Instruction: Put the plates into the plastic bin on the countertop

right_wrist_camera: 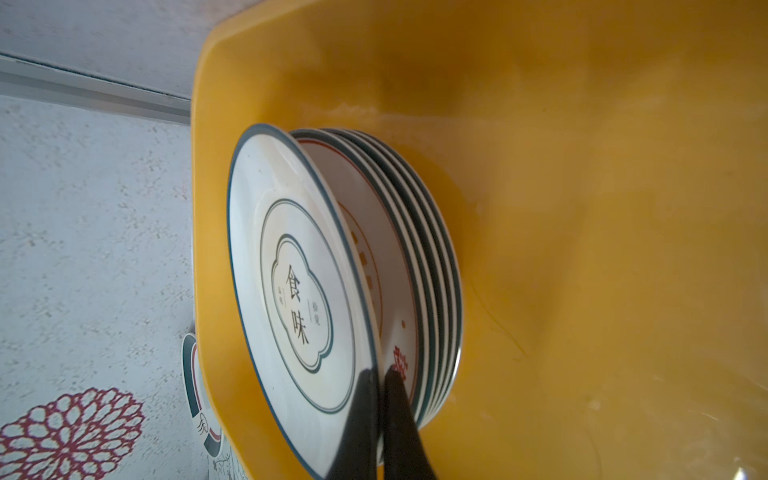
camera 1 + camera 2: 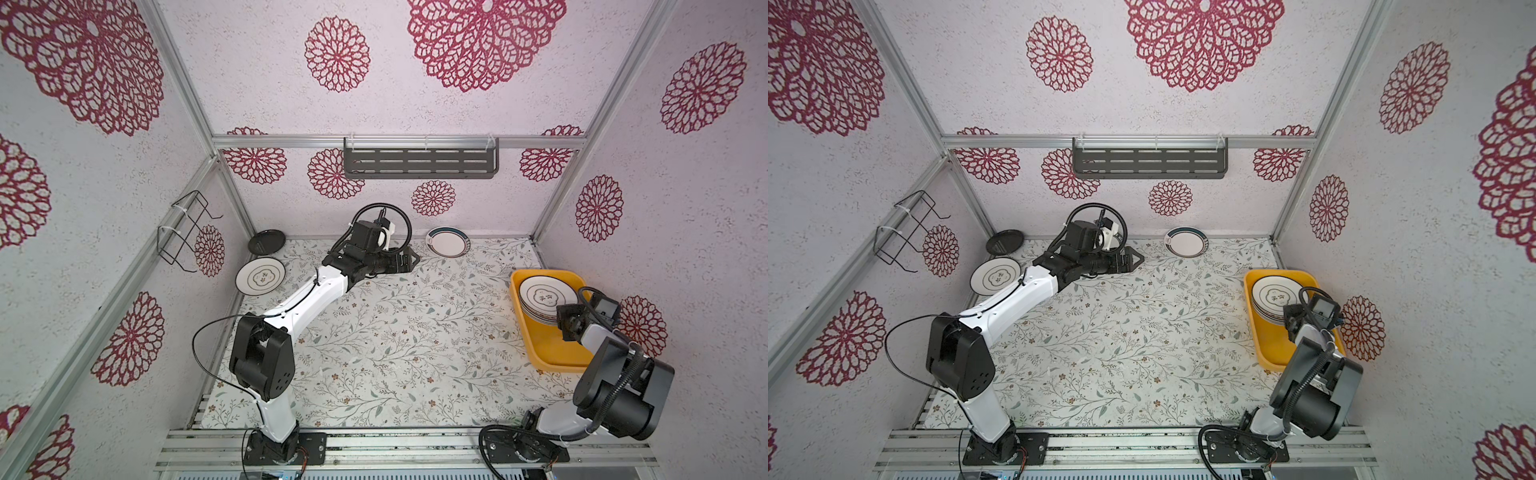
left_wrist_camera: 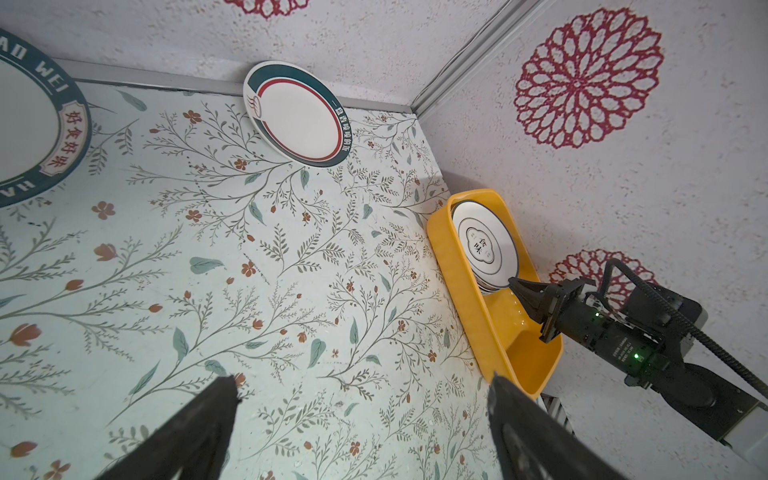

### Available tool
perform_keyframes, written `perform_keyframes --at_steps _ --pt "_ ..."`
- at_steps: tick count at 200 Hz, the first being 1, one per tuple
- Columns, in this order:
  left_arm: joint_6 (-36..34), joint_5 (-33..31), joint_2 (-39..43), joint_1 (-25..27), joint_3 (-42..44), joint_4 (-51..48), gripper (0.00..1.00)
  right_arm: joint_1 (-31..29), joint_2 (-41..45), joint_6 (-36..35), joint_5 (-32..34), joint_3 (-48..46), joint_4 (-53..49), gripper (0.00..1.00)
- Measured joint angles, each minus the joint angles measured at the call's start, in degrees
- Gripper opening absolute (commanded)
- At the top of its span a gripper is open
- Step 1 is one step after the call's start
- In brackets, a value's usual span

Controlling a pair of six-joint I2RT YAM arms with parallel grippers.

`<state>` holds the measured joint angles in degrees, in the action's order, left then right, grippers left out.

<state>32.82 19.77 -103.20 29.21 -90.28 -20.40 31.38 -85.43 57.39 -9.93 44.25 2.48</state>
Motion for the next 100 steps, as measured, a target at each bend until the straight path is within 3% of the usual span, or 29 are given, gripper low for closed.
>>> perform_keyframes --at_steps 63,100 --pt "0.2 -0.1 -1.2 -0.1 -0.5 0.0 0.97 0.0 -0.3 -1.5 -1.0 0.3 -0.2 0.16" --pt "0.4 -0.1 -1.2 -0.1 -0.2 0.2 0.97 0.0 -0.3 -2.4 -1.5 0.3 -0.7 0.3"
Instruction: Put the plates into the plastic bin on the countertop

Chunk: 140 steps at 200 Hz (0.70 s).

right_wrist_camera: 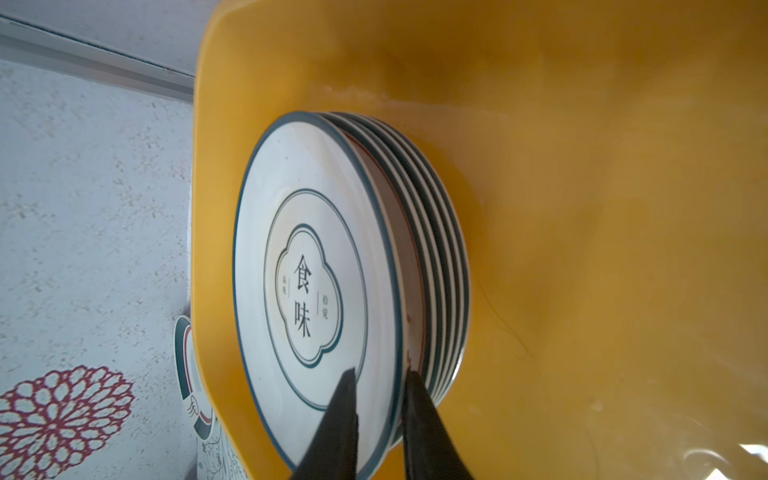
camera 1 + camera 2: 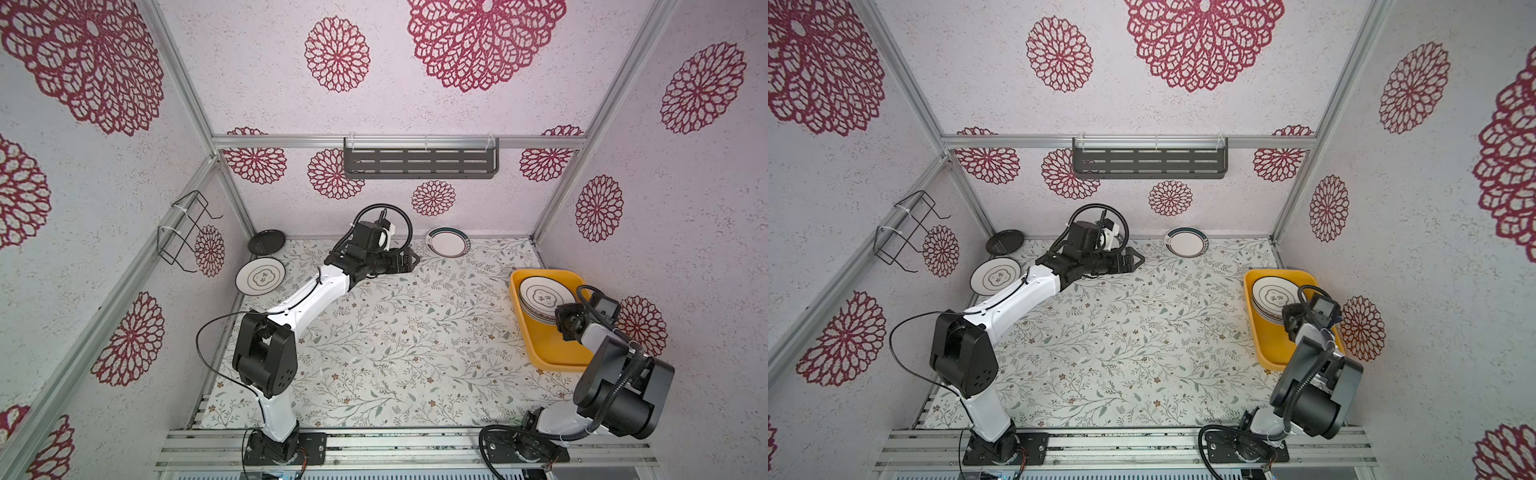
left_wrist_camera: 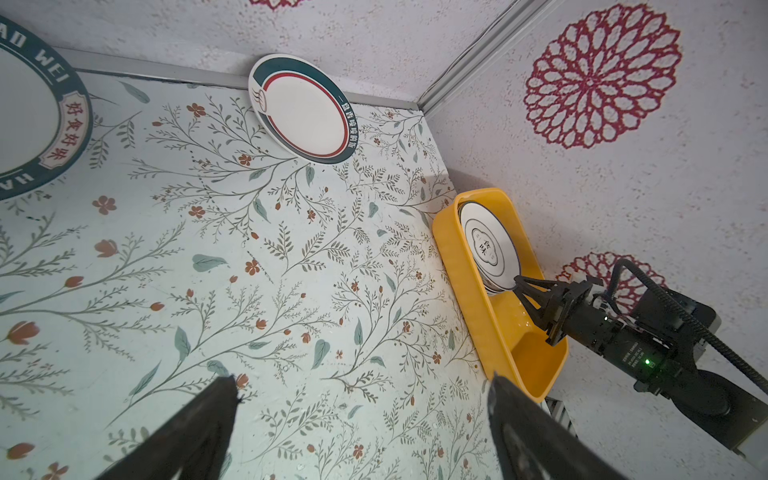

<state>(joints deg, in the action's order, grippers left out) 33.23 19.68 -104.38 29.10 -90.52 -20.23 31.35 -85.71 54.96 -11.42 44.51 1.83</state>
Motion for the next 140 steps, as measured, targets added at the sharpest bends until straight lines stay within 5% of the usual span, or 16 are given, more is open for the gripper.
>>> perform_keyframes --at_steps 78,140 --pt "0.8 -0.3 2.8 0.0 5.2 0.4 0.97 0.0 2.6 -2.4 -0.5 0.2 -3.1 0.69" --pt "1.5 -1.2 6.8 0.0 8.9 1.6 0.97 -0.1 7.0 -5.0 0.0 2.4 -8.4 0.9"
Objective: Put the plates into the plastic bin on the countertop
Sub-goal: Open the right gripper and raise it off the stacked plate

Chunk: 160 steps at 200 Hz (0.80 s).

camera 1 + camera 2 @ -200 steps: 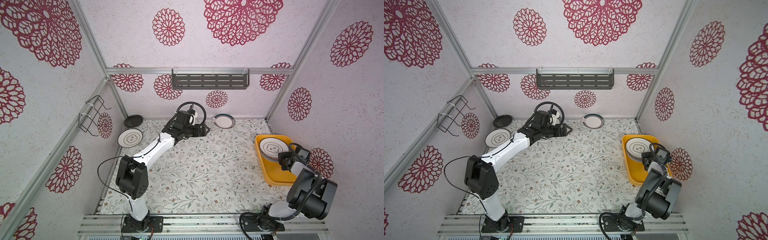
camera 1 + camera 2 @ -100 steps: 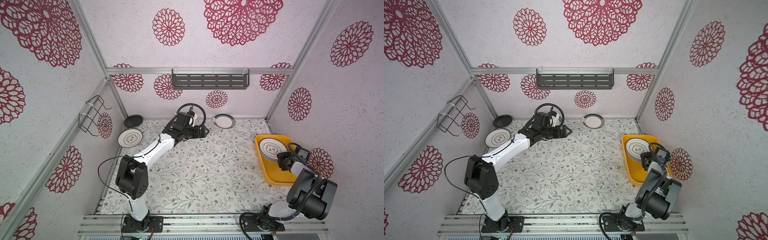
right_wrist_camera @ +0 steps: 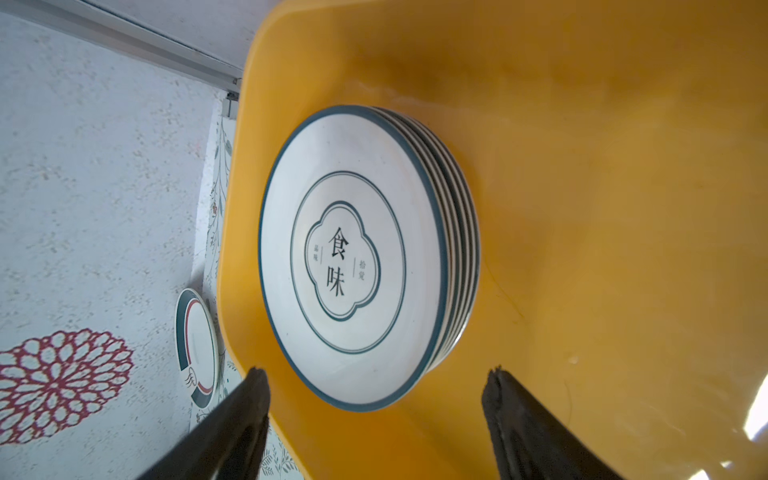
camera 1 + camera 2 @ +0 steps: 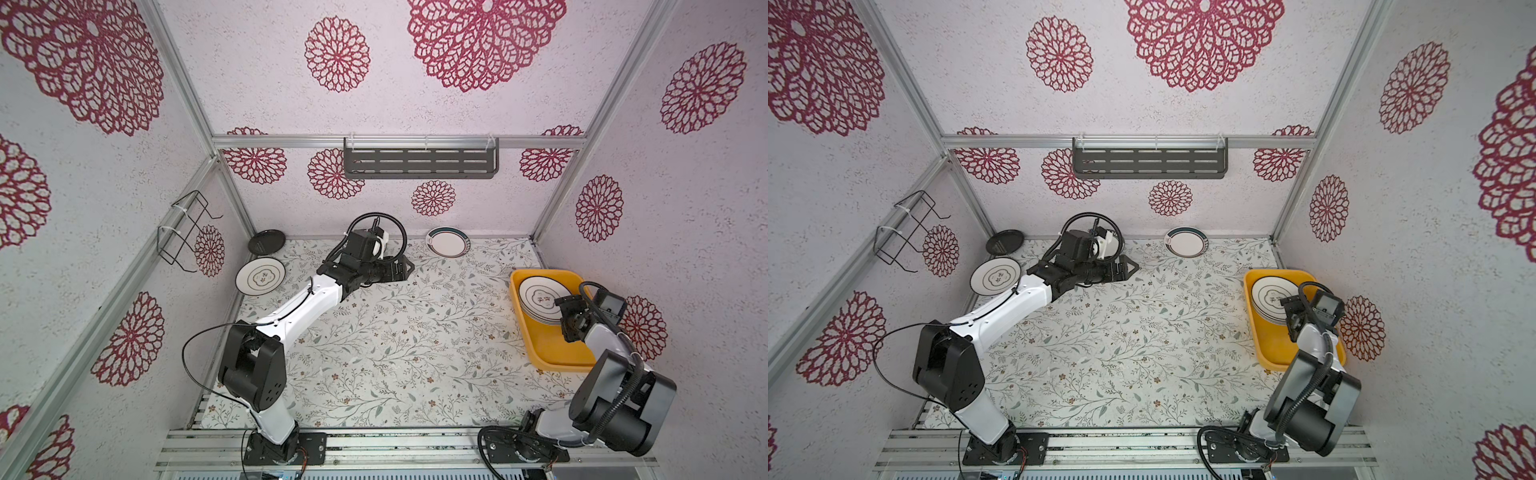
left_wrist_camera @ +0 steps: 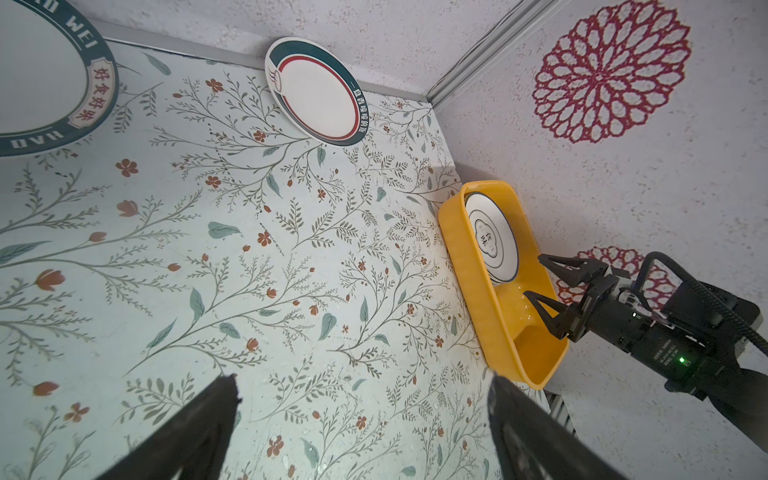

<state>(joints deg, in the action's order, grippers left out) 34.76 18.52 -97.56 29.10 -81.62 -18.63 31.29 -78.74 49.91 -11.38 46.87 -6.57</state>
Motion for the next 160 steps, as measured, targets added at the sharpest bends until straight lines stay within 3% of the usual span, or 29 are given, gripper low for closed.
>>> perform_keyframes --at_steps 36,78,160 --pt "0.5 -0.3 0.8 0.0 1.3 0.4 0.97 -0.3 4.6 -2.3 1.6 2.8 -4.6 0.99" --pt "0.9 -0.5 0.8 -0.1 1.4 0.5 0.97 -3.6 8.9 -4.4 3.7 5.6 -9.2 0.99" --pt "3.7 -2.2 0.8 -6.3 1.4 1.8 0.97 -19.5 7.6 -6.1 6.7 11.5 -8.0 0.99"
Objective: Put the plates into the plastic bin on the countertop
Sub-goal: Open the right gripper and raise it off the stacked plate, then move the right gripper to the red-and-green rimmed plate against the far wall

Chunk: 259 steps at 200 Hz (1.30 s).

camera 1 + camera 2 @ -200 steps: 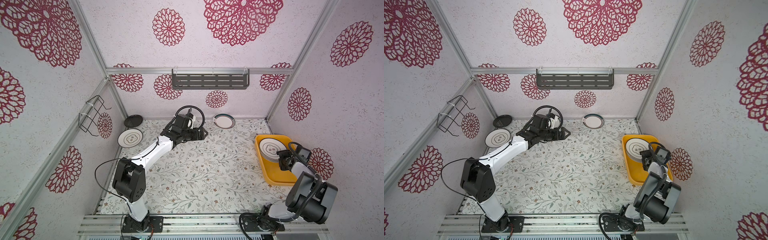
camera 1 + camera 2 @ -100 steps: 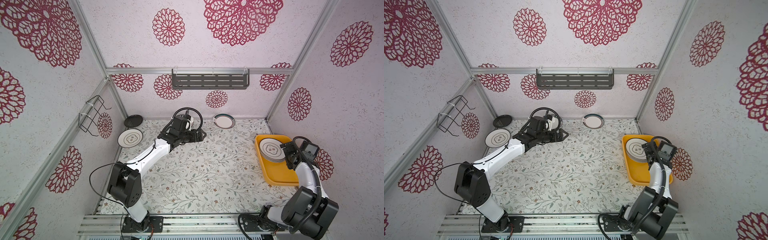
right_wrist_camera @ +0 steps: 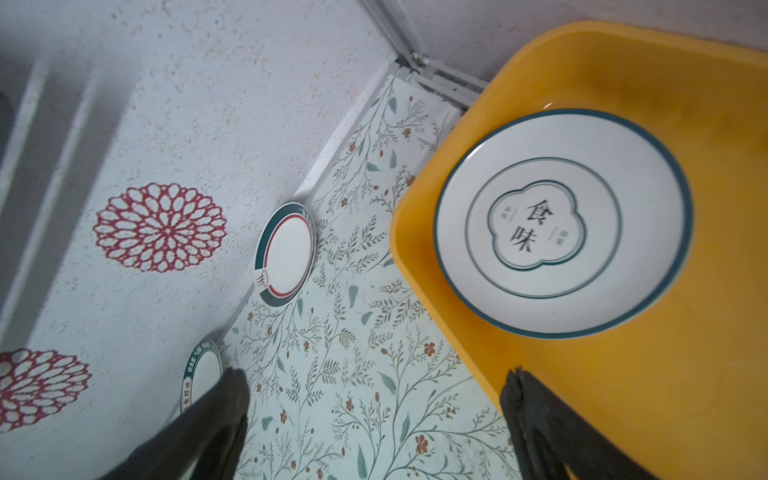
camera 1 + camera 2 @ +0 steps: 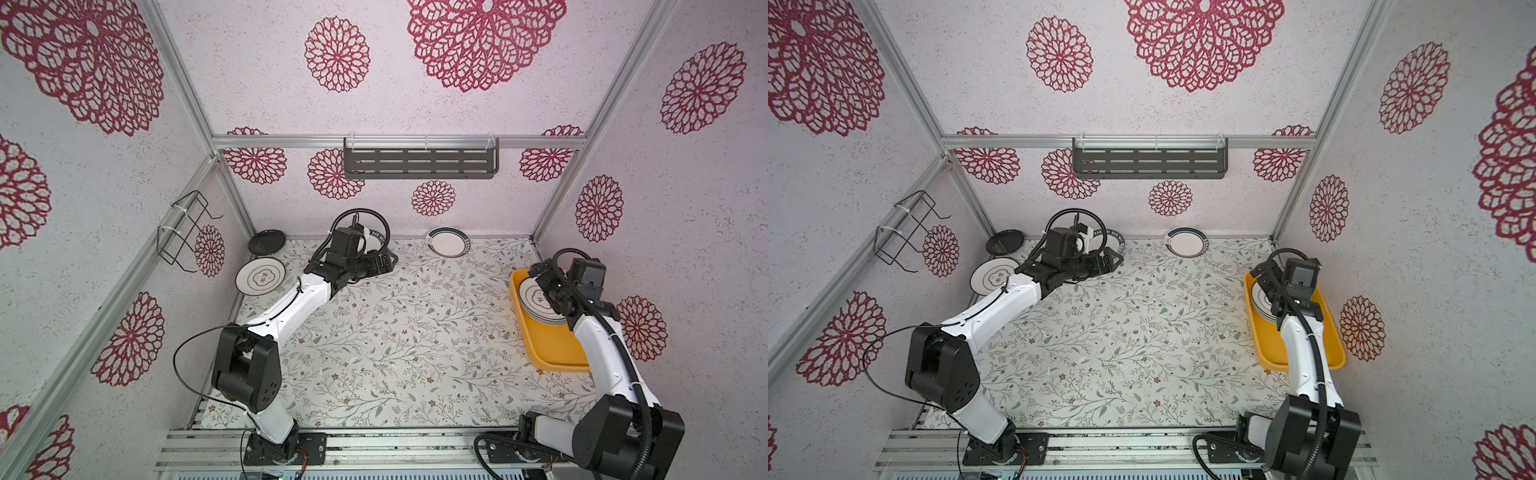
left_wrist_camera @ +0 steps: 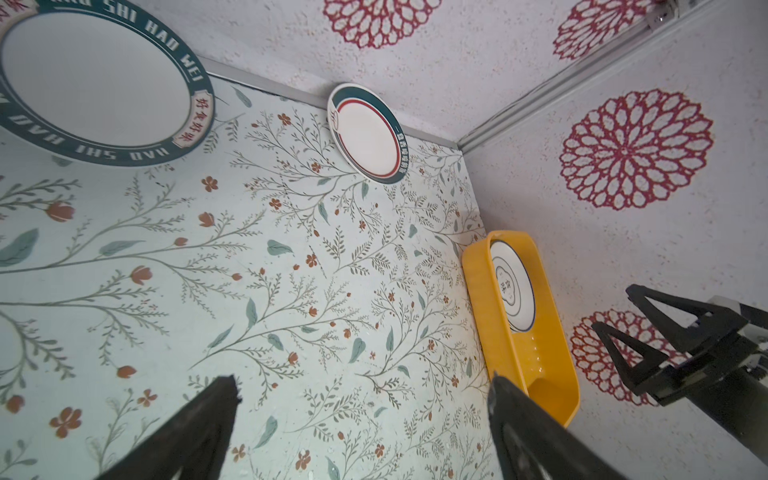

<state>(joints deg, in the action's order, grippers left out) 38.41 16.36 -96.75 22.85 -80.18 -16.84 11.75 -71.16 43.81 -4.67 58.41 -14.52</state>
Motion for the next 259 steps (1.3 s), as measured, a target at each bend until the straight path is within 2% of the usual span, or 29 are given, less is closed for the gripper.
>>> perform_keyframes --at_steps 53,112,190,259 --pt "1.2 -3.4 0.0 -3.6 0.0 0.7 0.97 -7.6 -11.8 -0.2 1.6 6.9 5.6 0.99" --pt "1.9 -3.2 -2.3 -6.1 -4.8 -0.7 0.97 -13.5 -31.5 0.0 1.3 21.7 9.9 0.99" --pt "2.3 -1.8 -5.5 -8.2 -6.4 -0.4 0.97 -15.6 -52.0 4.3 -0.8 36.2 12.8 0.99" --pt "2.8 0.3 -10.3 -11.3 -13.3 -1.6 0.97 -15.6 -62.4 9.9 -1.2 42.4 15.2 0.99"
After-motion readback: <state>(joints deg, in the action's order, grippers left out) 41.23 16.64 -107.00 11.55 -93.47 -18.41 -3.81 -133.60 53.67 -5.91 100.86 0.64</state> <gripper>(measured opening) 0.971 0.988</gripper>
